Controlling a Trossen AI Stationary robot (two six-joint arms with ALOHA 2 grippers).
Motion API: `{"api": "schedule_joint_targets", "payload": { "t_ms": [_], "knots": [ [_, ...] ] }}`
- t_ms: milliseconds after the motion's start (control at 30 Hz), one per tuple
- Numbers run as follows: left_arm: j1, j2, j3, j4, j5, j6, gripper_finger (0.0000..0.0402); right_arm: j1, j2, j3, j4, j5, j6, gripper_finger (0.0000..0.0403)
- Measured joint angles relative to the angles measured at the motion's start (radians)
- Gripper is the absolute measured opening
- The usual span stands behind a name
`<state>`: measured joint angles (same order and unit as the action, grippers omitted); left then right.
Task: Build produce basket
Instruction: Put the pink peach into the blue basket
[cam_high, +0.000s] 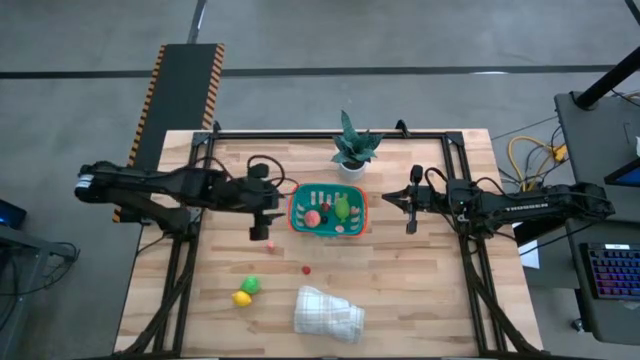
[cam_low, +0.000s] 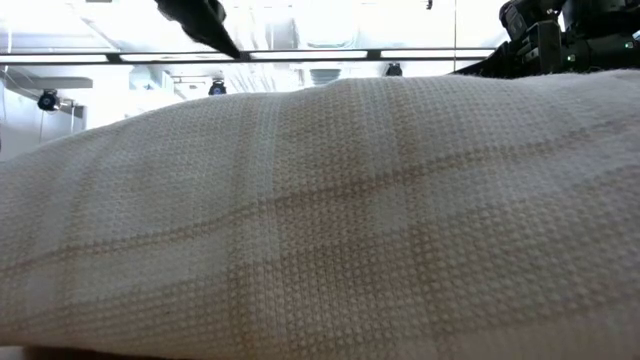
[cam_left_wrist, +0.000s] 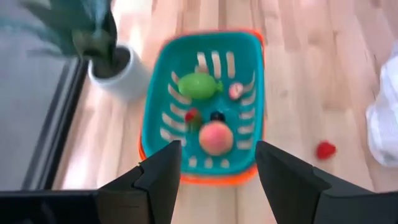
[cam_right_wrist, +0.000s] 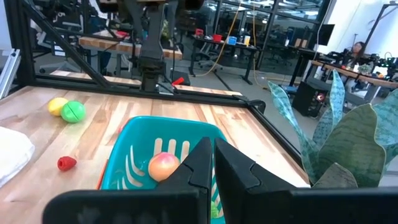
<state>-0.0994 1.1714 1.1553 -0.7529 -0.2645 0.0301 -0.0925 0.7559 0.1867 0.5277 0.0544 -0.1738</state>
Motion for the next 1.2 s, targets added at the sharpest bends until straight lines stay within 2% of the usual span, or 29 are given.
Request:
{"api": "schedule_joint_targets", "payload": {
  "t_ms": [233,467,600,767,933,1033,1200],
  "knots": [
    [-0.052,0.011,0.0,-0.196,-0.091,-0.193,0.0191,0.0,0.0,0.0,0.0,0.0,0.0,0.0009],
    [-0.082,0.097,0.0,-0.244,-0.079,-0.318,0.0191,0.0,0.0,0.0,0.0,0.0,-0.001,0.0009],
    [-0.082,0.156,-0.001,-0.289,-0.048,-0.465,0.0191,0.0,0.0,0.0,0.0,0.0,0.001,0.0009],
    [-0.082,0.236,-0.002,-0.332,0.029,-0.746,0.0191,0.0,0.0,0.0,0.0,0.0,0.001,0.0009],
    [-0.083,0.32,-0.002,-0.335,0.084,-0.945,0.0191,0.0,0.0,0.0,0.0,0.0,0.006,0.0009],
    [-0.084,0.374,-0.002,-0.334,0.121,-1.011,0.0191,0.0,0.0,0.0,0.0,0.0,0.009,0.0009],
    [-0.086,0.456,-0.002,-0.329,0.177,-1.021,0.0191,0.0,0.0,0.0,-0.001,0.0,0.01,0.0009]
  ]
}}
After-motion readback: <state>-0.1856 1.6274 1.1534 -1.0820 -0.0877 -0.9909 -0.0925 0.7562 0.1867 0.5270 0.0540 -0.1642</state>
